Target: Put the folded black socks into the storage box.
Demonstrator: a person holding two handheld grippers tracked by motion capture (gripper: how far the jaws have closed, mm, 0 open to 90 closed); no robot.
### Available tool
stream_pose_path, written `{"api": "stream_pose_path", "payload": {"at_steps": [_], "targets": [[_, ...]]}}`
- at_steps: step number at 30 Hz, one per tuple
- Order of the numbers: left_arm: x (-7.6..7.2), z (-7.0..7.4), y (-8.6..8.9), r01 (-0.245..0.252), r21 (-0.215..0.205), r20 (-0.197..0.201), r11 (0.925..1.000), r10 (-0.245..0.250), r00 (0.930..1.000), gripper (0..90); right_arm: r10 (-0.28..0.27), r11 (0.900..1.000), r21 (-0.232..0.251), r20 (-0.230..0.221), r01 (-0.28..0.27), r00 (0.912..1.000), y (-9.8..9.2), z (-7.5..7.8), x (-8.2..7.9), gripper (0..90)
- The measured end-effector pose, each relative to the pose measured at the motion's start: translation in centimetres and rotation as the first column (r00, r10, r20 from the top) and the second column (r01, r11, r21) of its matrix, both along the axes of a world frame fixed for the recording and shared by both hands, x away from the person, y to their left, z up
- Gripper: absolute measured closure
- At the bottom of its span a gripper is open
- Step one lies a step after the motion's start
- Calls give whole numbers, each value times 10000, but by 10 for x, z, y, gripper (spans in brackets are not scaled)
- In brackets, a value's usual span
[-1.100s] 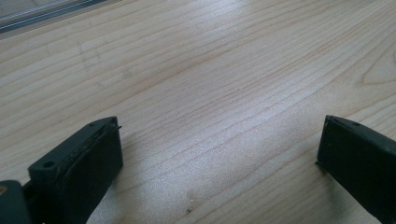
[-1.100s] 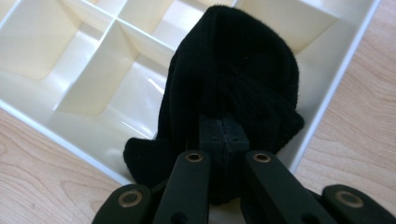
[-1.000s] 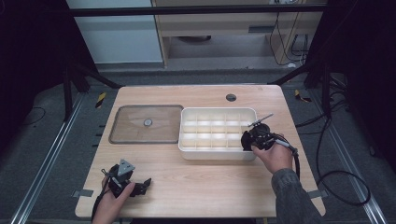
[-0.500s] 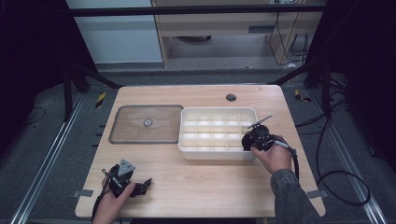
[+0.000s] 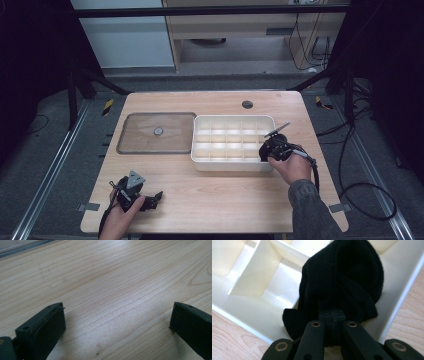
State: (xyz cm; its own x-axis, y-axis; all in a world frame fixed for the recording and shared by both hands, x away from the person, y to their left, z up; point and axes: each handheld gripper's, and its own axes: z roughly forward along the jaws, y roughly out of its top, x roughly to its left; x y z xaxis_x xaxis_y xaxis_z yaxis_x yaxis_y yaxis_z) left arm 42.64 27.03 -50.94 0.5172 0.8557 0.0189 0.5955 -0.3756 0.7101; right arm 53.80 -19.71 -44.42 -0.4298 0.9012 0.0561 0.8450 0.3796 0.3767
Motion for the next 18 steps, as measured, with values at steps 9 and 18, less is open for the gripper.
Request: {"api": "stream_pose_path", "payload": {"at_steps": [9,18], "targets": [[0,0,0,6,-4,1,10000,-6,10000,0,36,9999,-141,-95,-37,9999,1,0,2,900],[0,0,0,64,42,-10,10000,-64,10000,0,10,10000,-54,-89,-10,10000,0,0,2,900]]}}
